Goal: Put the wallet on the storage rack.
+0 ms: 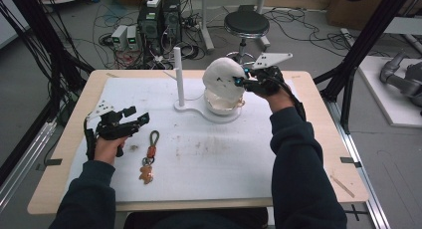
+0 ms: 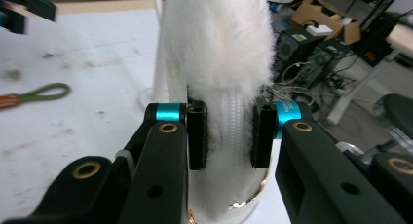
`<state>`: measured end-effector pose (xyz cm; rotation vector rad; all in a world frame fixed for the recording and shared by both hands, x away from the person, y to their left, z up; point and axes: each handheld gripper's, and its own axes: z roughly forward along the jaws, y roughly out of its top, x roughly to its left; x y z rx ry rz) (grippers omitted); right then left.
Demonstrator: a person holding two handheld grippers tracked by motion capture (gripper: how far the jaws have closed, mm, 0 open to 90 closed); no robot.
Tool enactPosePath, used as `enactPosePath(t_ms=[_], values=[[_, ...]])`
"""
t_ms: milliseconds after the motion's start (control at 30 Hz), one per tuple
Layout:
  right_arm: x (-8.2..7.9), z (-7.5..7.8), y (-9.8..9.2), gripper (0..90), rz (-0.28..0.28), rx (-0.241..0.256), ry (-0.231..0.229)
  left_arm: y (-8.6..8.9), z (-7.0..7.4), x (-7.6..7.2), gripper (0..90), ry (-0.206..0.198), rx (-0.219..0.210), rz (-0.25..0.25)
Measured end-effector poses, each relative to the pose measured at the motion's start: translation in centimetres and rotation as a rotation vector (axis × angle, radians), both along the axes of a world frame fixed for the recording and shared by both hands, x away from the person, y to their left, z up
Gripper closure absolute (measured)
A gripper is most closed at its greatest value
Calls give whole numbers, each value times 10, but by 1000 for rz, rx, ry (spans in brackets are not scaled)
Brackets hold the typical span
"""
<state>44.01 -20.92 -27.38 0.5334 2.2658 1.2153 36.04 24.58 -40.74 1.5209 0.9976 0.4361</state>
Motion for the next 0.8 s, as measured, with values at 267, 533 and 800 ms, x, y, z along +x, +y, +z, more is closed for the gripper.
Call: enactPosePath(t_ms=[267, 533, 800], values=[[23, -6, 7, 750, -8, -24, -21, -2, -3, -2, 263, 13, 11, -16], [35, -12, 6, 750, -22, -35, -55, -2, -6, -4, 264, 23, 16, -16], [42, -11, 11, 750, 4, -92, -125, -2, -8, -6, 264, 34, 22, -19]])
